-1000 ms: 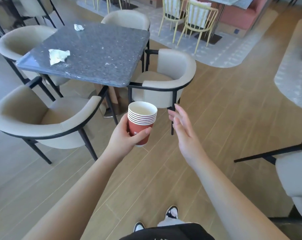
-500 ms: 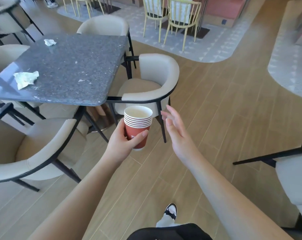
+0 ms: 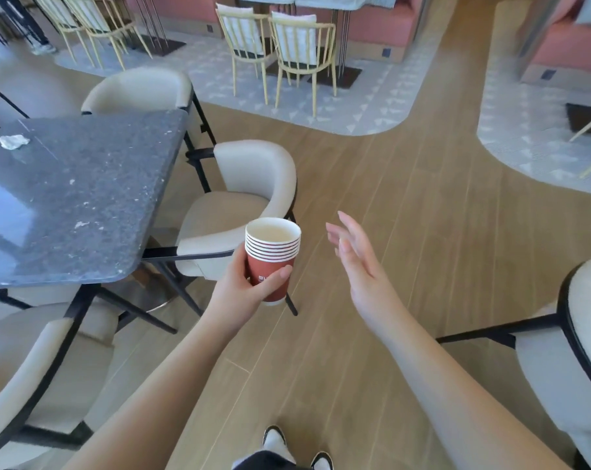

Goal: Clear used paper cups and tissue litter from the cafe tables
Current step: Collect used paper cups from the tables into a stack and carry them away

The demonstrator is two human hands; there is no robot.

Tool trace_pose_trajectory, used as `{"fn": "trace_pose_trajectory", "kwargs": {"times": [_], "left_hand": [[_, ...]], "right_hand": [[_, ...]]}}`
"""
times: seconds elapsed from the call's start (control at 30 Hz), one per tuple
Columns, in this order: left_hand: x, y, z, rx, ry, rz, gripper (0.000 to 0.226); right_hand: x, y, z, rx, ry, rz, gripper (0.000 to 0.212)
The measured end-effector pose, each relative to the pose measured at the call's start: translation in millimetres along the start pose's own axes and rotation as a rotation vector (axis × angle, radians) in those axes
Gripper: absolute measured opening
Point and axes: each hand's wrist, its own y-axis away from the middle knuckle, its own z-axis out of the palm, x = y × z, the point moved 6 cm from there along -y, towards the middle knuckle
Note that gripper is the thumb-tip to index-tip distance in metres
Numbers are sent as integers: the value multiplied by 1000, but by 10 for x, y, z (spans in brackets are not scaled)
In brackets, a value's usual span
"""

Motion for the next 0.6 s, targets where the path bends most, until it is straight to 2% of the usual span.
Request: {"fn": "trace_pose_trajectory", "kwargs": {"times": [0.1,0.2,0.37,0.6], "left_hand": [[4,-375,129,-28,25,-1,66],[-2,-815,215,-42,17,15,55],[-51,-1599,250,-51,44,7,64],[86,-2676,385,-97,8,25,63]], "right_hand": [[59,-275,-130,17,11,17,61],[173,-633,-249,29,33,33,62],[281,-1341,-479,90,59,62,65],[342,-2176,-837,167,75,81,57]]}}
